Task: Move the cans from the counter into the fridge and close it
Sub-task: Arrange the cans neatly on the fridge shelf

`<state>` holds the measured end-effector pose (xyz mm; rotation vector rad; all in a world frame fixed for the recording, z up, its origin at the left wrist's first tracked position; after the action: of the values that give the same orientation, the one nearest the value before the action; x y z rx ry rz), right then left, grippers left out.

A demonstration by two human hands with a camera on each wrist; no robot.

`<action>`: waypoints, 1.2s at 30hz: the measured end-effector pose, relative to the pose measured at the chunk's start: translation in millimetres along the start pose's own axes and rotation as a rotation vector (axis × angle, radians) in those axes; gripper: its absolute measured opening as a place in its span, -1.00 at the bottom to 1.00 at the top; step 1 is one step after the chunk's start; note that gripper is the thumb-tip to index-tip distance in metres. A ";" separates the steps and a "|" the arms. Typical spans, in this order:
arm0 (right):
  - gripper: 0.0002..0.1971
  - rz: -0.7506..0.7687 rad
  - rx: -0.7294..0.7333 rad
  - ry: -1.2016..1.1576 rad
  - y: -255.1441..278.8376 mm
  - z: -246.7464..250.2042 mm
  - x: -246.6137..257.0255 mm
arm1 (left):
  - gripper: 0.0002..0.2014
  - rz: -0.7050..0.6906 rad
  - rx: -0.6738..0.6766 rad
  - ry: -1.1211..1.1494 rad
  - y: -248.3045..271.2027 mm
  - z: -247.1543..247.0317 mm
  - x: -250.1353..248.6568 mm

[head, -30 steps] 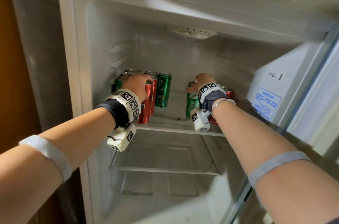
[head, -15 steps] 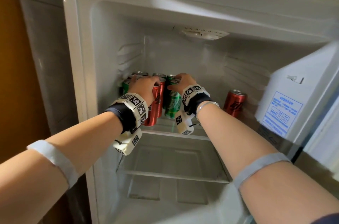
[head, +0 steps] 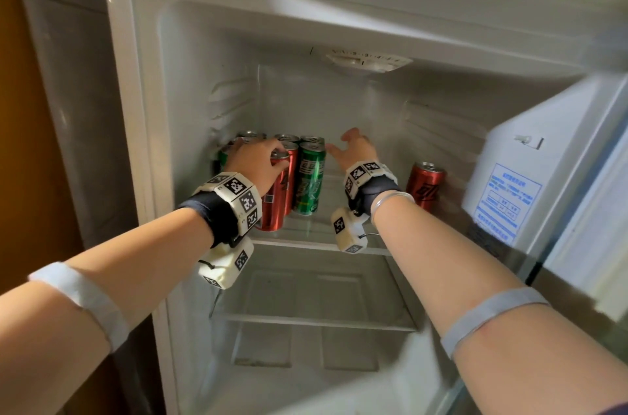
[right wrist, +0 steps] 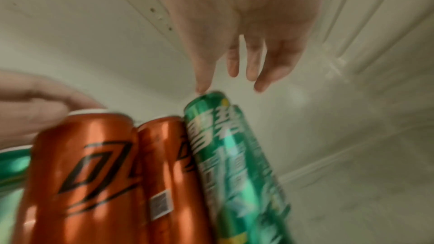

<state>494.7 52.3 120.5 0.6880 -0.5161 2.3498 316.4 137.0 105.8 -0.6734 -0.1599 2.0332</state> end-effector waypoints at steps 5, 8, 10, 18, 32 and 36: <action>-0.63 -0.294 -0.172 0.366 15.6 51.1 -43.3 | -0.79 -0.002 0.007 -0.026 3.4 1.7 -1.6; -0.61 -0.411 -0.105 0.374 21.4 55.9 -67.6 | -0.86 0.010 -0.010 -0.012 3.9 3.3 -3.2; -0.62 -0.434 -0.130 0.389 23.6 55.1 -74.4 | -0.92 0.043 -0.013 0.004 2.9 4.3 -2.8; -0.58 -0.430 -0.070 0.402 27.1 64.1 -80.1 | -0.88 0.091 0.051 -0.021 -7.6 8.0 -0.8; -0.57 -0.167 0.128 0.254 49.3 48.3 -39.5 | -0.92 0.027 0.024 0.032 2.2 10.6 -0.6; -0.49 -0.025 0.162 0.128 47.4 18.6 -2.3 | -0.88 0.039 0.031 0.042 7.8 11.6 1.9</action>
<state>471.2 7.3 125.0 0.6071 -0.2614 2.4117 303.6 136.2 111.9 -0.7037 -0.0914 2.0528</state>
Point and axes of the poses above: each hand's wrist, its own y-axis away from the middle knuckle, its own z-axis out of the back of the hand, x = y × z, the point moved 3 cm from there along -y, towards the middle knuckle, and after that the axes turned 15 degrees about x, right-handed, at the moved point
